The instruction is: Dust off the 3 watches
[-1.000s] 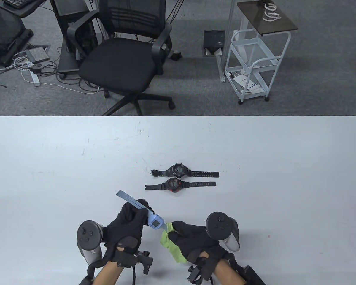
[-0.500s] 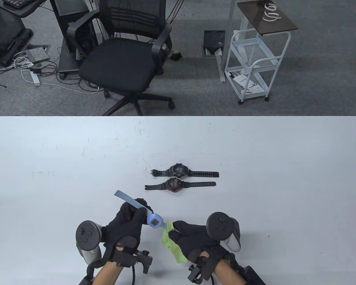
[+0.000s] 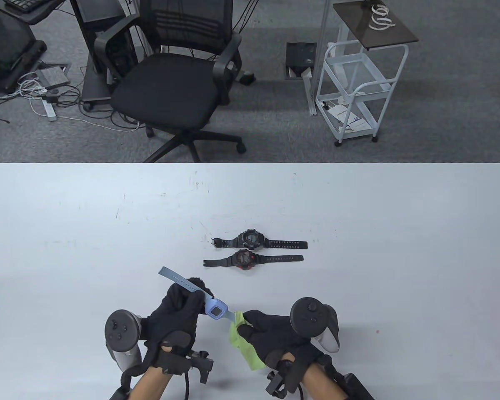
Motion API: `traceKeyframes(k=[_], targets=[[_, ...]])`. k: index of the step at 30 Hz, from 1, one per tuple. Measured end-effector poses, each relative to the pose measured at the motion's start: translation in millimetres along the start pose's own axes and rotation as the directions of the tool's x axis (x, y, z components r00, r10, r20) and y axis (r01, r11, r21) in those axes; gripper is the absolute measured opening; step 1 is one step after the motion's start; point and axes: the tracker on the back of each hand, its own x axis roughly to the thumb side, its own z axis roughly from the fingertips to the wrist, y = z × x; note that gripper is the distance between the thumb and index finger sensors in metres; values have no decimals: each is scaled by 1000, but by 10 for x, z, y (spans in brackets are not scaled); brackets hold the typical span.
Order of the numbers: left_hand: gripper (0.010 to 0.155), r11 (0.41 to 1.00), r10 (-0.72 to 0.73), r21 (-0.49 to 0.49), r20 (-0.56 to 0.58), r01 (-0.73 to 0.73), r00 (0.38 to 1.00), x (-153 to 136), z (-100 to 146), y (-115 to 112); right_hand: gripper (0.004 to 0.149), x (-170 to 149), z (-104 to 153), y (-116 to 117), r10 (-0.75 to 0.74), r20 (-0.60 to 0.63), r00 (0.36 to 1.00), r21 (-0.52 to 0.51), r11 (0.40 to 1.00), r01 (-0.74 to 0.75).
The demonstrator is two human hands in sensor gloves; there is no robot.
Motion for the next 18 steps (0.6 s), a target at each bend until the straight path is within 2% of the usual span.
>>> traceKeyframes(k=[2, 8, 16, 18], targets=[[45, 1000, 3, 5, 1, -3, 1000, 2, -4, 14, 50, -11, 9, -14, 16, -6, 1000, -26, 1000, -16], [45, 1000, 4, 6, 3, -4, 1000, 7, 1, 13, 49, -6, 8, -15, -6, 4, 1000, 3, 1000, 6], [45, 1000, 9, 13, 0, -9, 1000, 4, -8, 32, 50, -9, 32, -40, 19, -13, 1000, -51, 999, -19], [45, 1000, 6, 13, 2, -6, 1000, 5, -4, 28, 49, -4, 35, -45, 11, -7, 1000, -37, 999, -12]])
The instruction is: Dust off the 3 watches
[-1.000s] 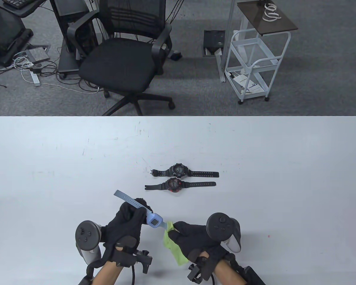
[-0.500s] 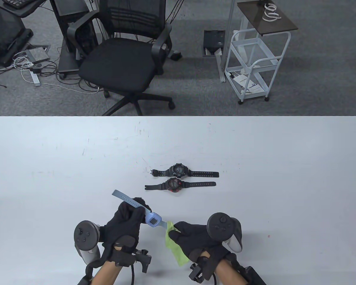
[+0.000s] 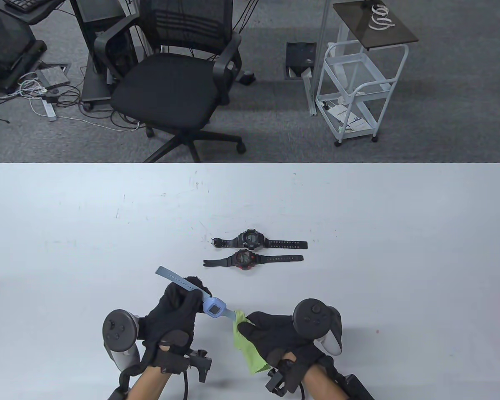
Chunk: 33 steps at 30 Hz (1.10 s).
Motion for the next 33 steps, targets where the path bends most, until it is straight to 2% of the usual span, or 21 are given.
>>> traceKeyframes(k=[6, 11, 22, 27, 33], targets=[[45, 1000, 2, 0, 3, -2, 1000, 5, -1, 5, 48, -9, -7, -10, -25, 6, 1000, 19, 1000, 25], [45, 1000, 4, 9, 0, -4, 1000, 9, -2, 14, 48, -5, 9, -26, -10, 1, 1000, -16, 1000, 10], [45, 1000, 7, 10, 7, -7, 1000, 15, 5, 21, 48, -25, 10, -40, -31, 2, 1000, -21, 999, 31], [45, 1000, 4, 16, 4, -5, 1000, 14, 3, 39, 48, -29, 26, -74, 9, -4, 1000, -54, 998, -9], [45, 1000, 5, 17, 8, -5, 1000, 21, 5, 38, 50, -32, 16, -76, -61, 10, 998, -31, 998, 61]])
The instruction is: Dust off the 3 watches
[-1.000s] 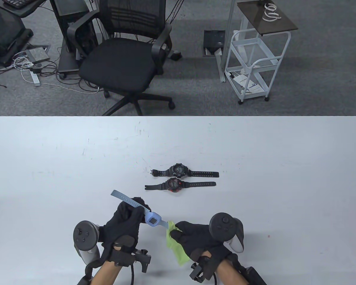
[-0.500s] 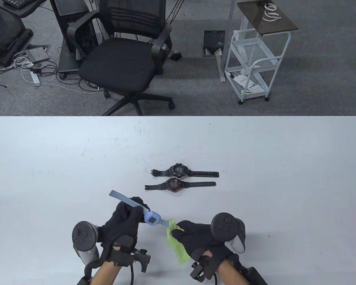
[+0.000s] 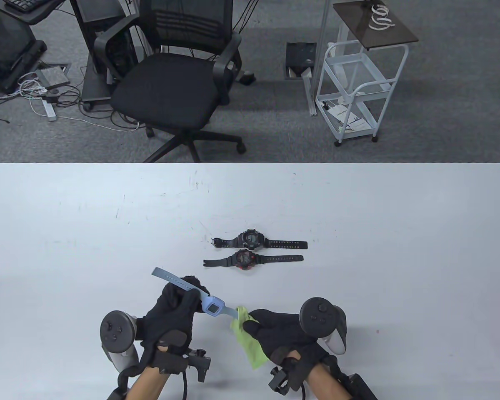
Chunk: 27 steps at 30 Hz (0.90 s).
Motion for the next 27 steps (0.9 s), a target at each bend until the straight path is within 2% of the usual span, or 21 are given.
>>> traceKeyframes(k=[8, 12, 16, 18, 20, 23, 27], targets=[[45, 1000, -4, 9, 1, 4, 1000, 4, 0, 19, 49, -4, 30, -40, 32, 0, 999, -22, 999, -32], [45, 999, 9, 31, 6, -9, 1000, 25, 1, 53, 48, 5, 29, -83, -26, 3, 1000, -21, 999, 27], [45, 996, 25, 80, 0, -25, 1000, 20, -7, 175, 47, -78, 63, -155, -6, -26, 1000, -25, 1000, 6], [45, 995, 39, 94, -11, -38, 999, 12, -10, 209, 48, -52, 71, -180, 57, -8, 998, -8, 998, -57], [45, 994, 47, 102, -13, -45, 999, 13, -14, 226, 49, 68, 76, -185, 265, 54, 963, 18, 964, -266], [45, 994, 46, 100, -17, -44, 999, 15, -19, 231, 49, 255, 115, -103, 528, 152, 835, 20, 843, -537], [46, 994, 53, 95, -32, -50, 998, 5, -24, 223, 49, 363, 129, 118, 638, 220, 738, 70, 744, -664]])
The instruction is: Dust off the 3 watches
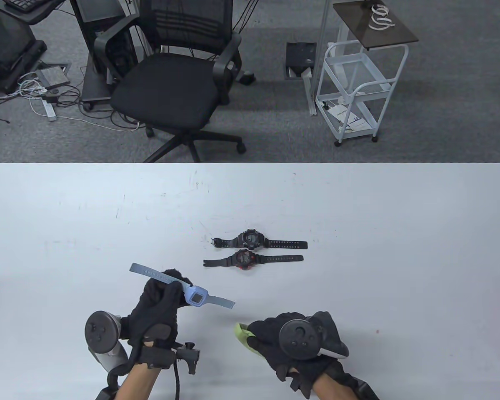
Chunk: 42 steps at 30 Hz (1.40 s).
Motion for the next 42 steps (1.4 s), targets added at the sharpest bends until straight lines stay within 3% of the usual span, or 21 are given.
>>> traceKeyframes(k=[8, 13, 19, 22, 25, 28, 33, 38, 42], targets=[[46, 1000, -1, 15, -27, 1, 1000, -33, -18, 23, 50, 283, -144, 412, 284, 105, 953, 191, 935, -300], [46, 1000, 1, 19, -37, 0, 999, -40, -24, 29, 50, 354, -160, 563, 361, 176, 916, 229, 890, -394], [46, 1000, -2, 12, -45, 3, 999, -46, -24, 19, 51, 404, -149, 589, 429, 197, 882, 225, 855, -467], [46, 1000, -1, 15, -47, 2, 999, -46, -25, 23, 62, 386, -149, 556, 443, 175, 879, 240, 847, -474], [46, 1000, 2, 21, -52, -1, 999, -49, -29, 37, 77, 305, -132, 415, 386, 99, 917, 250, 883, -398], [46, 1000, 9, 25, -59, -7, 998, -56, -35, 44, 83, 200, -93, 219, 288, 32, 957, 195, 937, -289], [46, 999, 7, 37, -63, -5, 998, -62, -41, 65, 79, -113, 29, -167, 64, -132, 989, -29, 997, -68], [47, 999, 0, 35, -80, 3, 997, -59, -29, 36, 75, -566, 182, -386, -208, -272, 940, -230, 962, 146], [46, 1000, -13, 20, -148, 16, 989, -118, -25, -155, 73, -905, 298, -439, -410, -324, 852, -390, 879, 275]])
